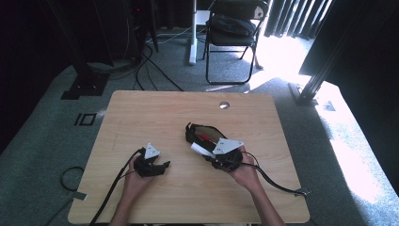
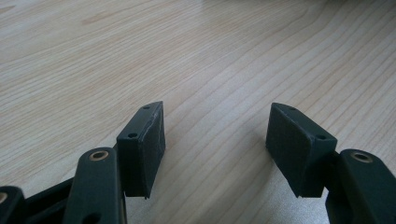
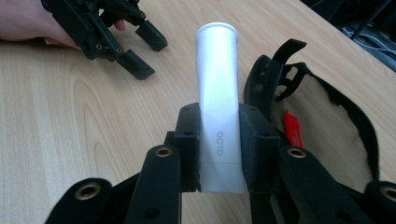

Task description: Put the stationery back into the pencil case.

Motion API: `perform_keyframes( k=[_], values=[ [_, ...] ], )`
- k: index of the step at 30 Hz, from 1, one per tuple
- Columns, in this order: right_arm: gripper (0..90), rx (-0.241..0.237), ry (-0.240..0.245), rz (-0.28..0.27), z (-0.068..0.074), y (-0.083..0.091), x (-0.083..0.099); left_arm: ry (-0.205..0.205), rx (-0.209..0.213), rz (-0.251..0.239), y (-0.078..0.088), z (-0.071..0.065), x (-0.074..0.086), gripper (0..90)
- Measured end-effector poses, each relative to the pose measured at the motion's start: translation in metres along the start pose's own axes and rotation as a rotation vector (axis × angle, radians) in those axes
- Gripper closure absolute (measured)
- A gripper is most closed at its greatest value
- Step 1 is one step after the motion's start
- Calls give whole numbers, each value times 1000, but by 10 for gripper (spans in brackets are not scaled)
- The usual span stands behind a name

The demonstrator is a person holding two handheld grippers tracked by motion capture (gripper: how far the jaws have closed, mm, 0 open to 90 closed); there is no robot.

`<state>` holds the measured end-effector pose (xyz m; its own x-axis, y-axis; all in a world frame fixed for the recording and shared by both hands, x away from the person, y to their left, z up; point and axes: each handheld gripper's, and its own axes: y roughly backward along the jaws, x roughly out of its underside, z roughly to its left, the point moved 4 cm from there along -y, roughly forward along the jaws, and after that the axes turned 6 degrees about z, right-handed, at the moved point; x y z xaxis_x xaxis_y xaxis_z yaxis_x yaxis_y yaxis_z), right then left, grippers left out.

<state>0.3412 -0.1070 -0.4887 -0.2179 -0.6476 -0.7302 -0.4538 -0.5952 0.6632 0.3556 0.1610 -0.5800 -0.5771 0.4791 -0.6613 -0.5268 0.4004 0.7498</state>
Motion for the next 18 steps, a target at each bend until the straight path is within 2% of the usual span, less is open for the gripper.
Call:
perform_keyframes(
  k=[6, 18],
  values=[
    [711, 2, -6, -13, -4, 5, -2, 0, 0, 1, 0, 0, 0, 379],
    [711, 39, 6, -42, -15, 18, -17, 1, 0, 3, 0, 1, 0, 379]
  ],
)
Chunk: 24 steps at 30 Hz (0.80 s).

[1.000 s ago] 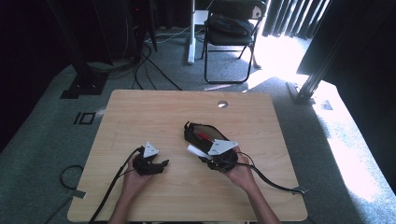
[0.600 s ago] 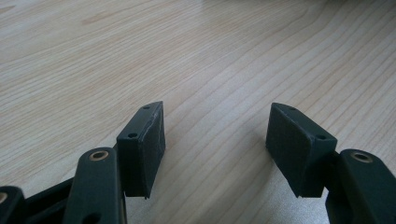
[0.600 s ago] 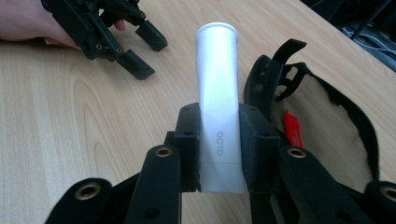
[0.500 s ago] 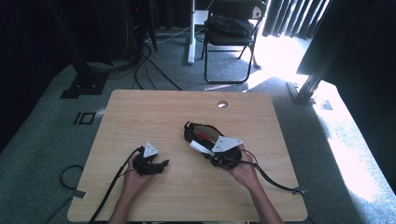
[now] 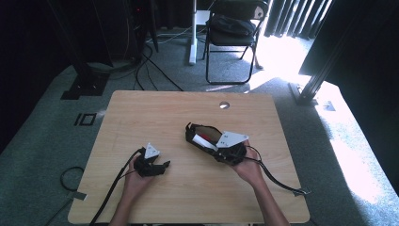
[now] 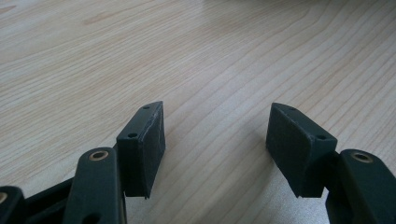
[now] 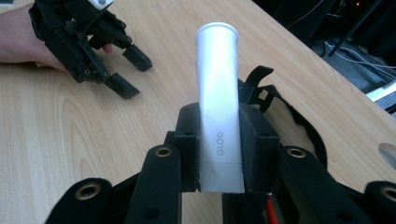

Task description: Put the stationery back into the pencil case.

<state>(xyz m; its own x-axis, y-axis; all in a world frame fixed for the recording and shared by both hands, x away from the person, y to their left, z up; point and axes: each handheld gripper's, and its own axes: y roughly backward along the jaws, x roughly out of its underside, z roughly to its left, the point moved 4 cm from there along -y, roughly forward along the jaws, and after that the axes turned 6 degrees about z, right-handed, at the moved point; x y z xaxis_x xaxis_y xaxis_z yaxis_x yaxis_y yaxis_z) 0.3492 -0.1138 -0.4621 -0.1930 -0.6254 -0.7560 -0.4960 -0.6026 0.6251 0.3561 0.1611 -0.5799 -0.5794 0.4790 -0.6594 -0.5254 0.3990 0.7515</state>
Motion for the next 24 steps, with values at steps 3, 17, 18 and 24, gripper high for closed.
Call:
perform_keyframes(
  k=[3, 17, 18, 24],
  values=[
    [711, 11, -3, 0, -3, 2, 0, 0, 1, 0, 0, 0, 0, 378],
    [711, 43, -29, 20, -19, -1, 1, 0, 0, 0, 0, 0, 0, 378],
    [711, 42, -34, 19, -21, -2, 1, 1, 0, -1, 0, 0, 0, 378],
    [711, 48, -62, 48, -30, -8, 9, 2, 0, -3, 0, 0, 0, 378]
  ],
)
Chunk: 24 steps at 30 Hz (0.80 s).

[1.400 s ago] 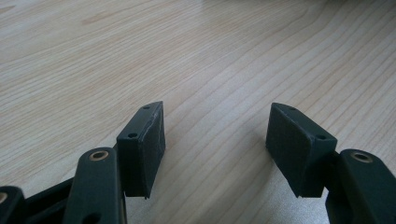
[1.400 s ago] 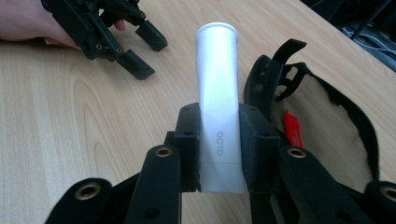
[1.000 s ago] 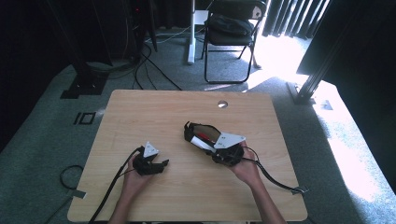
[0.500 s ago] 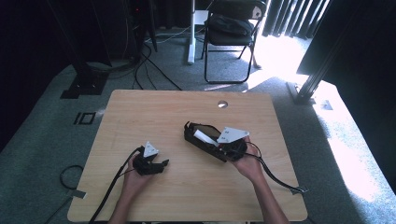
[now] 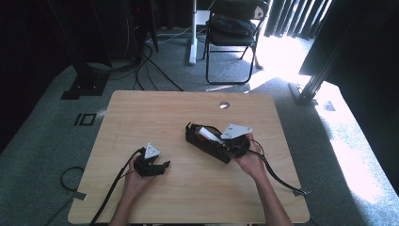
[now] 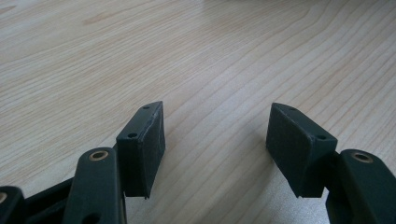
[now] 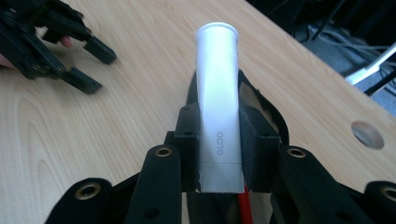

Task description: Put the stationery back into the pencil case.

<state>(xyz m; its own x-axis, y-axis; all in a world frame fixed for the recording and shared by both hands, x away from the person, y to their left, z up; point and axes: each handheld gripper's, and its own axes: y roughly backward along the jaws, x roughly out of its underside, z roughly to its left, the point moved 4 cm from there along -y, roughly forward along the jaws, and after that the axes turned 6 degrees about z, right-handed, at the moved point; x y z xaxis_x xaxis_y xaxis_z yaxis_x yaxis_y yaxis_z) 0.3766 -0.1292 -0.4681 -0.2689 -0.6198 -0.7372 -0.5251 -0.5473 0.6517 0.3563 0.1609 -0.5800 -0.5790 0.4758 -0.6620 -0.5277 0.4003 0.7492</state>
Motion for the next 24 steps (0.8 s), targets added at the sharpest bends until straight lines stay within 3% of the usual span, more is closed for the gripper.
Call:
perform_keyframes(
  k=[10, 24],
  values=[
    [711, -4, -31, 60, -12, -17, 13, -2, -1, -1, 0, 0, 0, 378],
    [706, -56, -61, 140, -17, -42, 16, -4, -1, 2, 0, 0, 0, 378]
  ],
)
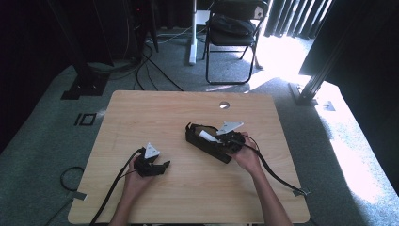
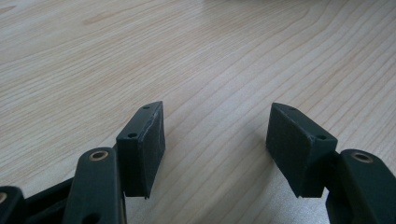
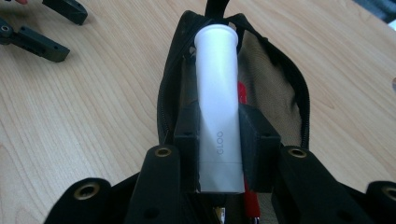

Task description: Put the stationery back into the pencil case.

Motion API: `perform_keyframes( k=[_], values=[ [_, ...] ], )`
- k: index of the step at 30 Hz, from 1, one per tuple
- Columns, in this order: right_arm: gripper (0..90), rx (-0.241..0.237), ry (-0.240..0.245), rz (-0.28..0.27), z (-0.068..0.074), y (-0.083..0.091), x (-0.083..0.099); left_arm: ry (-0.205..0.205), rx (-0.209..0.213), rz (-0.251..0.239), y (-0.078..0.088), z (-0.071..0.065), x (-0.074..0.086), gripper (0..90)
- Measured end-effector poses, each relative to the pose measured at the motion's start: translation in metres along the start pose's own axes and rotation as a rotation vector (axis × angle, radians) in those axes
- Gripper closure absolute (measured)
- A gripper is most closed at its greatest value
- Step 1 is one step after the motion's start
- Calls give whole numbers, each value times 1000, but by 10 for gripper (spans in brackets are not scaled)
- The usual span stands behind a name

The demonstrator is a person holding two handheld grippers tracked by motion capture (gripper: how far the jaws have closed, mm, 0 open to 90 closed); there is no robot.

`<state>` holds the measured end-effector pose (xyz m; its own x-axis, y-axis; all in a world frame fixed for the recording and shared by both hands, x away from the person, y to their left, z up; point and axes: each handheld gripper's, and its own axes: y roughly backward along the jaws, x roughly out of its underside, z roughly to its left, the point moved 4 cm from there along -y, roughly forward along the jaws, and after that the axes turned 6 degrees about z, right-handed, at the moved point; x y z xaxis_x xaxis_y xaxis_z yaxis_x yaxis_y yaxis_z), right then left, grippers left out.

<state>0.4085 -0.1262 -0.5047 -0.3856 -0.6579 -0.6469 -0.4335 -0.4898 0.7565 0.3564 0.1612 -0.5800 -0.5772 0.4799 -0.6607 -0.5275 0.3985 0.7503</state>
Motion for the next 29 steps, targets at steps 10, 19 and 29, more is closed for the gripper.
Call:
perform_keyframes(
  k=[10, 19, 29],
  values=[
    [600, -28, -24, 15, -4, -5, 0, 0, 0, 0, 0, 0, 0, 376],
    [404, 47, -91, -104, -3, 24, 5, 3, -1, -1, 0, 0, 0, 371],
    [335, 151, -180, -140, -7, 51, 43, 12, -8, 1, -1, 1, 0, 360]
  ],
)
